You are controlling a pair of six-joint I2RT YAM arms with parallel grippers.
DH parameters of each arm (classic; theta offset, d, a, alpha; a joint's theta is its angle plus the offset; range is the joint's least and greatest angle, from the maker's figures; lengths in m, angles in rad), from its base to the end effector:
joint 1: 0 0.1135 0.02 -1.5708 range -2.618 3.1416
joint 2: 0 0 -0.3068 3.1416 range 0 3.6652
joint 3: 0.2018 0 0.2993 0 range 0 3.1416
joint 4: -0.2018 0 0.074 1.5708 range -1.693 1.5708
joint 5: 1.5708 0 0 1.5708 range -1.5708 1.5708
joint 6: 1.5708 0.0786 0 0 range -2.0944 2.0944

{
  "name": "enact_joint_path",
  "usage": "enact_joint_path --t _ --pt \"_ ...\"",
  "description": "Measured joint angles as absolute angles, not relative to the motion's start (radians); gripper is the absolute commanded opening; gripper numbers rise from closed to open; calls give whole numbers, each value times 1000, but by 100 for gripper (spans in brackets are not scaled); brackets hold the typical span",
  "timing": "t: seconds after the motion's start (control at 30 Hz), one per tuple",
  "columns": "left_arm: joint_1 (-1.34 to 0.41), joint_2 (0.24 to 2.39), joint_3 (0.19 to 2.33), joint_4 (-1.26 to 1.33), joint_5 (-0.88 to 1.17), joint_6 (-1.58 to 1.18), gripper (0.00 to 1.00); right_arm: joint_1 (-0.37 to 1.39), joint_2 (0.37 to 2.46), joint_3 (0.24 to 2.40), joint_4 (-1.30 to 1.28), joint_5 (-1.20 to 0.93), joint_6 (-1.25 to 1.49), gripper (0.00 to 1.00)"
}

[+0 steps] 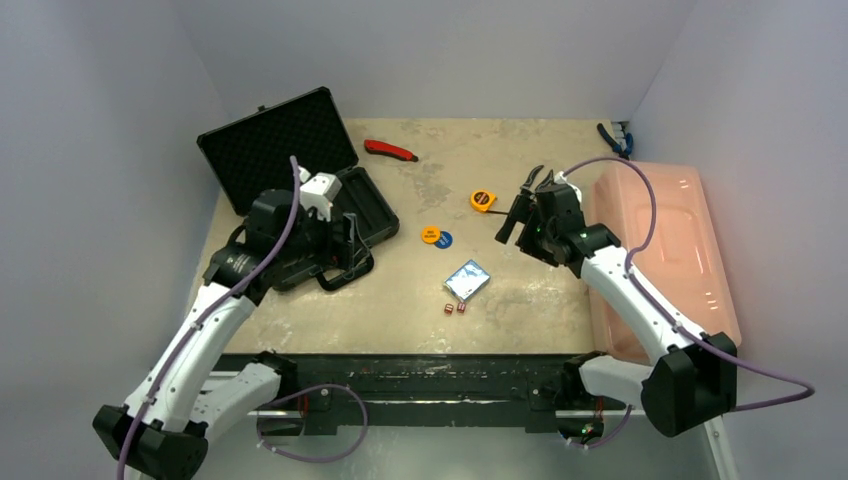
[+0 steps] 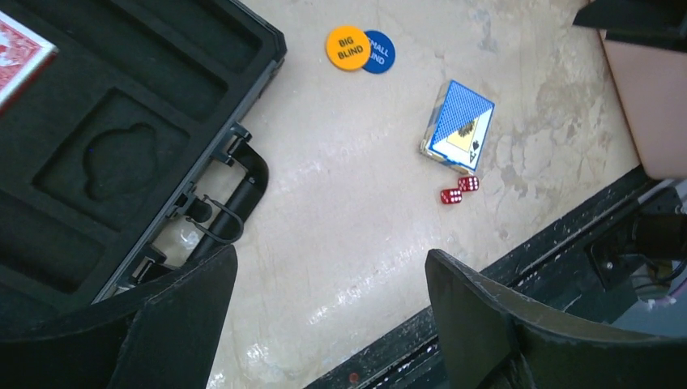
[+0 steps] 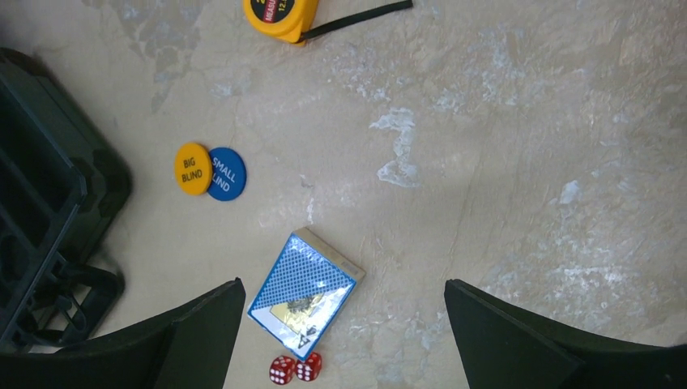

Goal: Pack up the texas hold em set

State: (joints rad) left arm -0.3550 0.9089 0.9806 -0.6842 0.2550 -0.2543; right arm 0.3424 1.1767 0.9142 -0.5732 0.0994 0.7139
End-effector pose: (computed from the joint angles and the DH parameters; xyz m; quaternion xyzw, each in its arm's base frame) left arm 0.2204 -0.1028 0.3501 0.1029 0.8761 -0.2448 0.4024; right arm 0.2881 0.0944 0.2657 0.1897 0.9127 0.1408 0.3333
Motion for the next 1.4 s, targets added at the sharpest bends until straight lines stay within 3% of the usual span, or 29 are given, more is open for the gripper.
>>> enact_joint_path --t 0.23,0.5,0.9,1.4 --pt "-498 1040 1062 -709 149 -292 84 342 1226 963 -571 119 641 99" --pt "-640 1364 1237 -691 14 -352 75 342 1188 960 -591 143 571 99" --pt "-669 1739 1457 -634 -33 -435 73 342 1076 889 -604 117 569 99" --pt "-689 1933 1546 -611 -91 -488 75 342 984 712 -548 59 610 99"
